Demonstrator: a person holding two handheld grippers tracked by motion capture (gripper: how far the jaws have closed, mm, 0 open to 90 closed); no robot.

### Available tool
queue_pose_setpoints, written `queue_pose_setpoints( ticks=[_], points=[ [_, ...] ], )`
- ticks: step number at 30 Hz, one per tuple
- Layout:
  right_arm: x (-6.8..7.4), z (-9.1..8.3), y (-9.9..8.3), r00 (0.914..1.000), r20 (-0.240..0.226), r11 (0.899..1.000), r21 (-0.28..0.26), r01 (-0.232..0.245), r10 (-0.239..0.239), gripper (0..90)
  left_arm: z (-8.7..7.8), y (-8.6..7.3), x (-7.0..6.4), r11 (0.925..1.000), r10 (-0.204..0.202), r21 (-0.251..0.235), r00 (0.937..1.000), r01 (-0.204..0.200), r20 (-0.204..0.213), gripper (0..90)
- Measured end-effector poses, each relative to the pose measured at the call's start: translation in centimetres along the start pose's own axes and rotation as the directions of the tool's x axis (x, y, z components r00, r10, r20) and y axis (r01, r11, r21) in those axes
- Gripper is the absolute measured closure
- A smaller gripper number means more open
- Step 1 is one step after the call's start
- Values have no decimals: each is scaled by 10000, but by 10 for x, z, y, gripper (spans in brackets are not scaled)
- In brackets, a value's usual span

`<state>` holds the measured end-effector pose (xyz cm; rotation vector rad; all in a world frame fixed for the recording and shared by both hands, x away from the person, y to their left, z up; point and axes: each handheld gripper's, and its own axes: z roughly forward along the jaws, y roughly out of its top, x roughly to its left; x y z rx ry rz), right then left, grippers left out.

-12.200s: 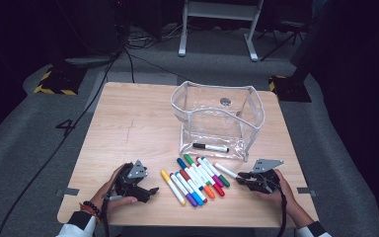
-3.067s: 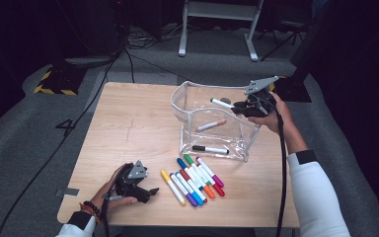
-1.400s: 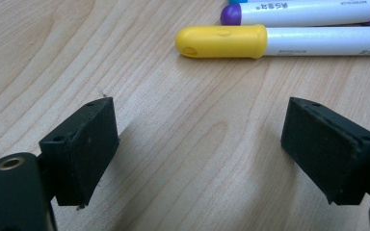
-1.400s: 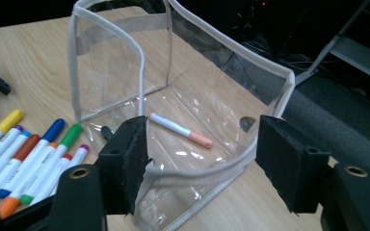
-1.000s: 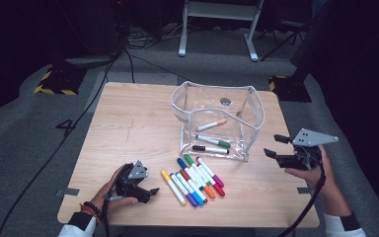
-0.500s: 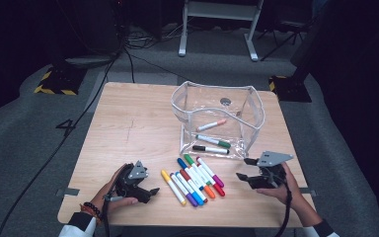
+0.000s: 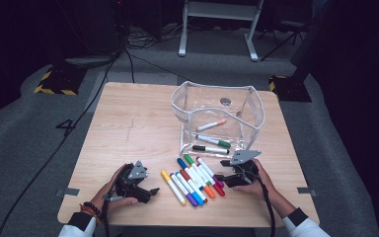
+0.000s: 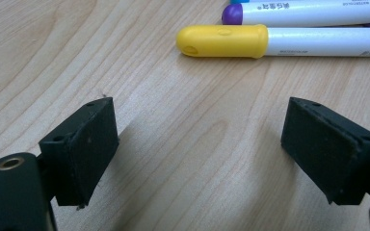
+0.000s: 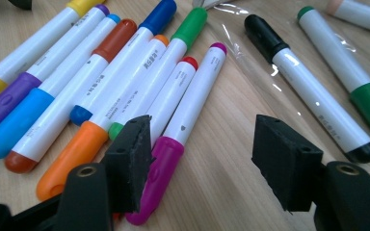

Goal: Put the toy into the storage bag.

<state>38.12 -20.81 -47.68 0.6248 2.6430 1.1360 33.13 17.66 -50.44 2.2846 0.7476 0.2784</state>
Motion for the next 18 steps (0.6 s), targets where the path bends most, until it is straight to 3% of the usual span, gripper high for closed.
queue_pose_setpoints(
  ticks=[6, 9, 12, 15, 18],
  points=[
    [-5, 17, -2, 9998, -143, 9987, 498, -105, 112, 429, 0, 0, 0, 10000, 23, 3, 10000, -23, 14, 132],
    [-7, 20, -3, 10000, -63, 9980, 630, -65, 69, 512, 0, 0, 0, 10000, 36, 3, 10000, -36, 20, 132],
    [-12, 16, -6, 9997, 105, 9982, 548, -221, 216, 656, 0, 0, 0, 10000, 34, 3, 10000, -34, 16, 132],
    [-17, 11, -12, 9996, 197, 9987, 465, -229, 220, 735, 0, 0, 0, 10000, 32, 0, 10000, -32, 15, 132],
    [-23, 5, -18, 9995, 219, 9987, 452, -248, 238, 741, 0, 0, 0, 10000, 29, 1, 10000, -29, 23, 132]
  ],
)
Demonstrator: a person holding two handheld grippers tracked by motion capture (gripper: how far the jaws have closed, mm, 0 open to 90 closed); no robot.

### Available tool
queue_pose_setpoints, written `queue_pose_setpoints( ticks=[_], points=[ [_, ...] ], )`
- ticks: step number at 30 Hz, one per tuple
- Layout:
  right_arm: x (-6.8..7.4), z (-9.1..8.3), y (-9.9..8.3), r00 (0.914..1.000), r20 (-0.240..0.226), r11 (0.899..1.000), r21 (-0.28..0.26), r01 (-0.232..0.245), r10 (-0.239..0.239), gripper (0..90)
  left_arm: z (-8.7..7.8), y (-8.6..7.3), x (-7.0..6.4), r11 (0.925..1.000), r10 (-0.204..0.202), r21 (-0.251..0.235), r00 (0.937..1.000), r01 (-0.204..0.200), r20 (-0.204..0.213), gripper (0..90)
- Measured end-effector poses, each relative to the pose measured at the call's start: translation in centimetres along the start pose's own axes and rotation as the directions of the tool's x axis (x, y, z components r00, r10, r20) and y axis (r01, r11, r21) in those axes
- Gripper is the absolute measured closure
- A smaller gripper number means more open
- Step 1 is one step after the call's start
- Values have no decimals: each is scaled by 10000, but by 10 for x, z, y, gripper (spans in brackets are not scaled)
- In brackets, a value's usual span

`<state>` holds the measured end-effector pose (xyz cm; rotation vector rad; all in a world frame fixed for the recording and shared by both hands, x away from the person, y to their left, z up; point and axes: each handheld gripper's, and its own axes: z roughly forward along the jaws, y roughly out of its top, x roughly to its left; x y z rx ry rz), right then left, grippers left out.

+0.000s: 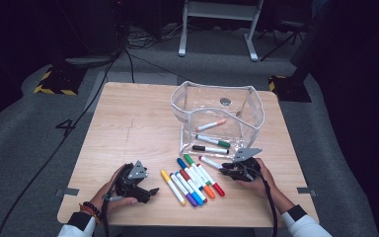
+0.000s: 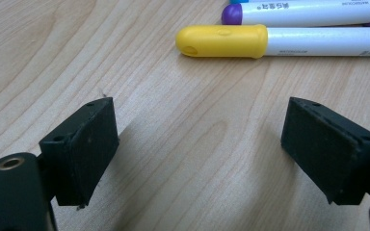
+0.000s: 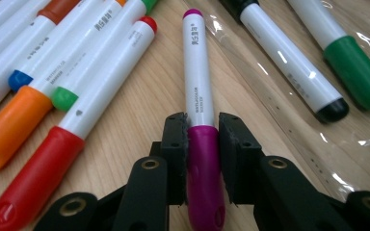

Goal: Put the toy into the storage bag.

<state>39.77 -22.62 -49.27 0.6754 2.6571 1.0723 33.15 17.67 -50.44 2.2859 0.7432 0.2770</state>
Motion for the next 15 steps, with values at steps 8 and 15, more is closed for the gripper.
queue_pose_setpoints(
  ticks=[8, 15],
  points=[
    [-4, -14, -3, 9991, 132, 9992, 97, 400, -402, 746, 0, 0, 0, 10000, 4, 0, 10000, -4, 8, 132],
    [0, -41, 7, 9953, 383, 9949, -449, 908, -891, 747, 0, 0, 0, 10000, 1, 0, 10000, -1, 8, 132]
  ],
)
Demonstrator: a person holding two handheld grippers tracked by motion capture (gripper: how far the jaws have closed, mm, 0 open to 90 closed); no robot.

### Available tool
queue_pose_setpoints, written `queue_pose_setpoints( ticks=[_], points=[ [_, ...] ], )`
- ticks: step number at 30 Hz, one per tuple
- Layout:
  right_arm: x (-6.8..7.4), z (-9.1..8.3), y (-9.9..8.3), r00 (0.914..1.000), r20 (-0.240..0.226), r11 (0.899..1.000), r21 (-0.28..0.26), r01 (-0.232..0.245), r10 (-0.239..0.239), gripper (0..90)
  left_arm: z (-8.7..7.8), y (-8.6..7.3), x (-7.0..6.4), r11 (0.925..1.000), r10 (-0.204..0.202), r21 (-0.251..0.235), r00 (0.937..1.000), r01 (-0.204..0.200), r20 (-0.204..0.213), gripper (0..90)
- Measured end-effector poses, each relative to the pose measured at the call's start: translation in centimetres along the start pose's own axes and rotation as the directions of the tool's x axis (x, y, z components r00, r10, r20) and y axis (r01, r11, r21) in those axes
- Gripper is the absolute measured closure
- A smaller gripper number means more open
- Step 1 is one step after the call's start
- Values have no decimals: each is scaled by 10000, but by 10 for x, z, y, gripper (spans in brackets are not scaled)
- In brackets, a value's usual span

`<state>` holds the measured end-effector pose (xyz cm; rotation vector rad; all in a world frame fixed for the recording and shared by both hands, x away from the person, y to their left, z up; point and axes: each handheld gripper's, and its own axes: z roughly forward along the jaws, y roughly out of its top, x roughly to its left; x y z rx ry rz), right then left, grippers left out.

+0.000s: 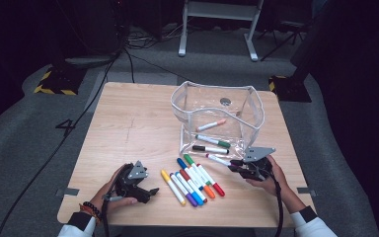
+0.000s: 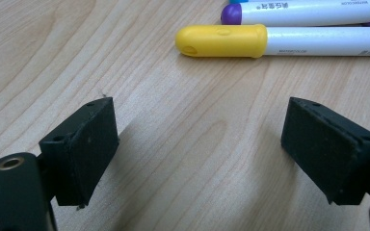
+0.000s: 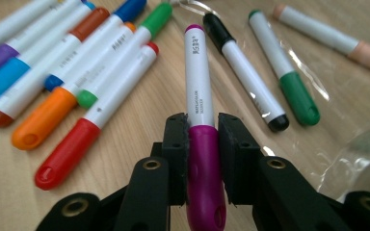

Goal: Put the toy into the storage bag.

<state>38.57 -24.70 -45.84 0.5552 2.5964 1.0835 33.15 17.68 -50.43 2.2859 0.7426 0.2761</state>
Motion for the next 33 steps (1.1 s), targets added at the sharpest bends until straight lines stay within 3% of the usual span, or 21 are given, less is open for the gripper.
queue_pose_setpoints(
  ticks=[7, 14, 19, 24, 25, 33],
  points=[
    [4, -32, 20, 9988, -104, 9957, -799, 475, -485, 747, 0, 0, 0, 10000, 0, 2, 10000, 0, 2, 132],
    [2, -68, 42, 9961, 190, 9867, -1369, 878, -861, 747, 0, 0, 0, 10000, -1, 2, 10000, 1, 1, 132],
    [-1, -93, 67, 9919, 351, 9779, -1671, 1260, -1218, 747, 0, 0, 0, 10000, -3, -1, 10000, 3, 3, 132],
    [-7, -105, 84, 9891, 570, 9719, -1861, 1444, -1360, 747, 0, 0, 0, 10000, -2, -1, 10000, 2, 5, 132],
    [-13, -112, 96, 9871, 773, 9701, -1888, 1522, -1398, 747, 0, 0, 0, 10000, -1, 0, 10000, 1, 5, 132],
    [-44, -111, 130, 9850, 1225, 9747, -1723, 1421, -1219, 747, 0, 0, 0, 10000, -1, -2, 10000, 1, 5, 132]
  ],
)
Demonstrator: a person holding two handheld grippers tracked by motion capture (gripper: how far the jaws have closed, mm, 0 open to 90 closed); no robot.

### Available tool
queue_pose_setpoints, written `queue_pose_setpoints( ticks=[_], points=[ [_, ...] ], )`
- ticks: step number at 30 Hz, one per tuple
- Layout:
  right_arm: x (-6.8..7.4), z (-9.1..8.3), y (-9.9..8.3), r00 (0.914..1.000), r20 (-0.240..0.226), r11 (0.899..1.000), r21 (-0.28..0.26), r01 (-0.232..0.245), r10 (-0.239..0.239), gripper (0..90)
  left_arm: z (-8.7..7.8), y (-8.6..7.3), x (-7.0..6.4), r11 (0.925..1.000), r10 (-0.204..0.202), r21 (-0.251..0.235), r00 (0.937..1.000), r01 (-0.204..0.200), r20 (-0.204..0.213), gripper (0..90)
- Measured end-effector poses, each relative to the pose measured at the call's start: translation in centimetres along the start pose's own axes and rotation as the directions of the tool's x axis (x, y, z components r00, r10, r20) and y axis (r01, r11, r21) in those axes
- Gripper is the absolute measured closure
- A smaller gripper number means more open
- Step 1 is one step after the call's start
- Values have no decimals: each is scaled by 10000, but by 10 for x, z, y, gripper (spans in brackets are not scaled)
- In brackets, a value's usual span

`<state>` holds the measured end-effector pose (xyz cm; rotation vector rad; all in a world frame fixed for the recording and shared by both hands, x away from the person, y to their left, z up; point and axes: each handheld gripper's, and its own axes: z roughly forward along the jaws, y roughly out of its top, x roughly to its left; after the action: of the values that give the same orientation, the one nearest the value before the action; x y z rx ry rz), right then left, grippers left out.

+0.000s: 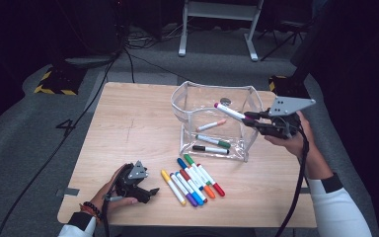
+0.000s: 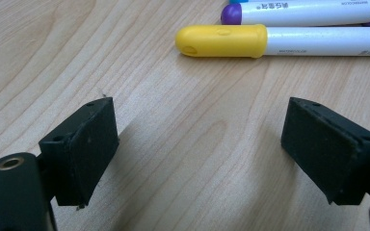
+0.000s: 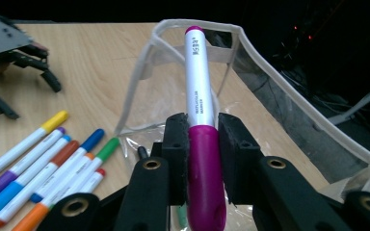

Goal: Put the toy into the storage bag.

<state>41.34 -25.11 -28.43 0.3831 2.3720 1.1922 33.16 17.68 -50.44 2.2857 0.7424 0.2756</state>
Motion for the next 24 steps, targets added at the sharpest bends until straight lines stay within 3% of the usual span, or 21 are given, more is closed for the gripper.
queue_pose_setpoints(
  ticks=[1, 2, 7, 13, 14, 16, 20, 24],
  points=[
    [0, 0, 0, 10000, 0, 10000, 0, 0, 0, 747, 0, 0, 0, 10000, 0, 0, 10000, 0, 0, 132],
    [-11, 9, 4, 9998, 39, 9996, 213, -191, 190, 747, 0, 0, 0, 10000, -2, 2, 10000, 2, 1, 132],
    [-30, 35, 5, 9986, 51, 9957, 765, -532, 529, 747, 0, 0, 0, 10000, -1, 2, 10000, 1, -1, 132],
    [-47, 62, 0, 9950, 193, 9816, 1630, -994, 976, 747, 0, 0, 0, 10000, -3, 1, 10000, 3, -1, 132],
    [-52, 71, -2, 9938, 188, 9730, 2023, -1110, 1095, 747, 0, 0, 0, 10000, -1, 7, 10000, 1, 5, 132],
    [-53, 73, -3, 9931, 266, 9693, 2161, -1175, 1144, 747, 0, 0, 0, 10000, -1, 1, 10000, 1, -2, 132],
    [-56, 86, -7, 9910, 186, 9436, 3035, -1322, 1328, 747, 0, 0, 0, 10000, -2, 1, 10000, 2, 0, 132],
    [-52, 94, -10, 9898, -473, 9266, 3601, -1087, 1344, 746, 0, 0, 0, 10000, -1, 1, 10000, 1, -1, 132]
  ],
)
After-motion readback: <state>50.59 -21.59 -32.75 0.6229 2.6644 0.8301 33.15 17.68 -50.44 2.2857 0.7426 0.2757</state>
